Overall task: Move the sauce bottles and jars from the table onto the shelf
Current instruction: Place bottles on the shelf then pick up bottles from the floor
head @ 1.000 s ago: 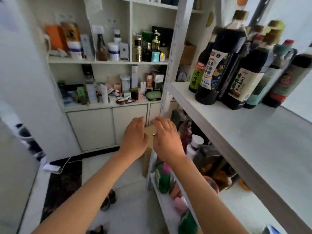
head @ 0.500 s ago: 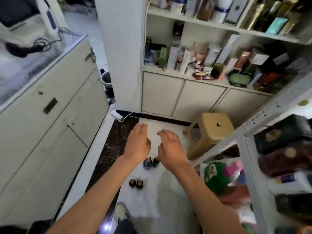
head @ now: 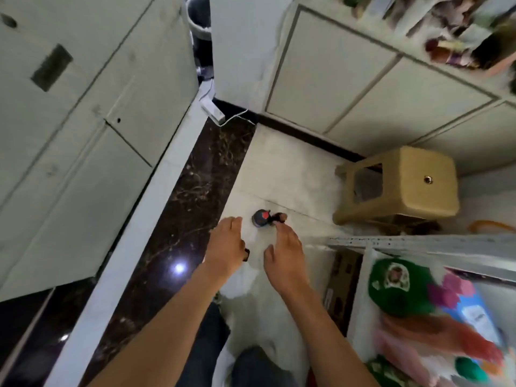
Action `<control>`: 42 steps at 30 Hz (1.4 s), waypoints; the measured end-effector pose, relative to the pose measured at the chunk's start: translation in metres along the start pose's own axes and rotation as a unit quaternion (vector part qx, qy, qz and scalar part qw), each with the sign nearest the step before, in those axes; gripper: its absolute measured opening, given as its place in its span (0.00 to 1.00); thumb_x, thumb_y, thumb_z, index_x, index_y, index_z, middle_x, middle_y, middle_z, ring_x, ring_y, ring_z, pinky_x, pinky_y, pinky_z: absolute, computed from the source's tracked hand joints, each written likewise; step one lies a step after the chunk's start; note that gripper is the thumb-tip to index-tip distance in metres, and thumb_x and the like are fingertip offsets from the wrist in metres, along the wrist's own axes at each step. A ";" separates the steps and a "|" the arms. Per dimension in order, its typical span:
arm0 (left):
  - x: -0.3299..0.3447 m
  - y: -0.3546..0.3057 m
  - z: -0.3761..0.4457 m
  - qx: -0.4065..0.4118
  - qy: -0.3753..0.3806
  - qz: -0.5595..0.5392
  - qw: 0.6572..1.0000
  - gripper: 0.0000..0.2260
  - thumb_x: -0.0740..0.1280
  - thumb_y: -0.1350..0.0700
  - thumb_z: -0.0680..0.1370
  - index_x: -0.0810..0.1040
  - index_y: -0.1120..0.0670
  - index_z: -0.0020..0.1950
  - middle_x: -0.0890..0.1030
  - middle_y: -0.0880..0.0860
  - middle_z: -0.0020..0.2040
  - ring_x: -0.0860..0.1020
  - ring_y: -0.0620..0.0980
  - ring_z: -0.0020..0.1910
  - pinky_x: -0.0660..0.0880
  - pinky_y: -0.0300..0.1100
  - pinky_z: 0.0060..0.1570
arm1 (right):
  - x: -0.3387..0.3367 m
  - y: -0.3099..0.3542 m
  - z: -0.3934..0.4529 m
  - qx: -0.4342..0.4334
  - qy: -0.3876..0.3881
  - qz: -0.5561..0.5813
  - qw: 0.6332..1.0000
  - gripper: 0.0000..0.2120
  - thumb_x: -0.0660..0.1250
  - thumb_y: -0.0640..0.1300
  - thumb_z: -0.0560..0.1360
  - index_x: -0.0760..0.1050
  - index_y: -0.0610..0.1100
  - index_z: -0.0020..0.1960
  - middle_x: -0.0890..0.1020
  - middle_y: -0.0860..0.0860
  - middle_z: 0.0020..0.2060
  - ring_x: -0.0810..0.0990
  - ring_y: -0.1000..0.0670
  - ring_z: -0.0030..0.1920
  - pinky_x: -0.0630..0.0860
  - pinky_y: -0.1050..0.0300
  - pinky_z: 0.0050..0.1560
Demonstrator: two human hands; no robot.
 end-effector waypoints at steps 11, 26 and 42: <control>0.189 0.131 0.069 -0.109 0.077 -0.004 0.991 0.24 0.61 0.63 0.80 0.62 0.54 0.76 0.66 0.55 0.72 0.68 0.55 0.68 0.69 0.48 0.65 | 0.221 -0.111 0.090 0.060 0.133 0.010 0.989 0.25 0.63 0.40 0.79 0.63 0.41 0.74 0.69 0.44 0.71 0.69 0.44 0.69 0.65 0.52 0.70; 0.370 0.239 0.158 -0.128 0.139 0.069 0.979 0.23 0.70 0.59 0.76 0.70 0.55 0.71 0.72 0.58 0.63 0.76 0.60 0.58 0.73 0.48 0.56 | 0.429 -0.234 0.142 0.084 0.231 -0.019 0.969 0.23 0.66 0.47 0.79 0.65 0.48 0.71 0.69 0.45 0.68 0.74 0.43 0.62 0.77 0.45 0.56; 0.318 0.212 0.136 -0.096 0.074 0.083 0.989 0.14 0.66 0.71 0.70 0.79 0.60 0.53 0.76 0.59 0.50 0.76 0.60 0.44 0.67 0.46 0.38 | 0.373 -0.226 0.131 0.089 0.145 0.033 0.985 0.10 0.61 0.31 0.74 0.76 0.41 0.51 0.69 0.45 0.53 0.75 0.42 0.41 0.76 0.51 0.43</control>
Point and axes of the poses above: each hand's wrist, its own z-axis towards the middle knuckle, its own x-axis out of the palm, y = z × x, the point moved 2 cm from there along z, towards the middle knuckle
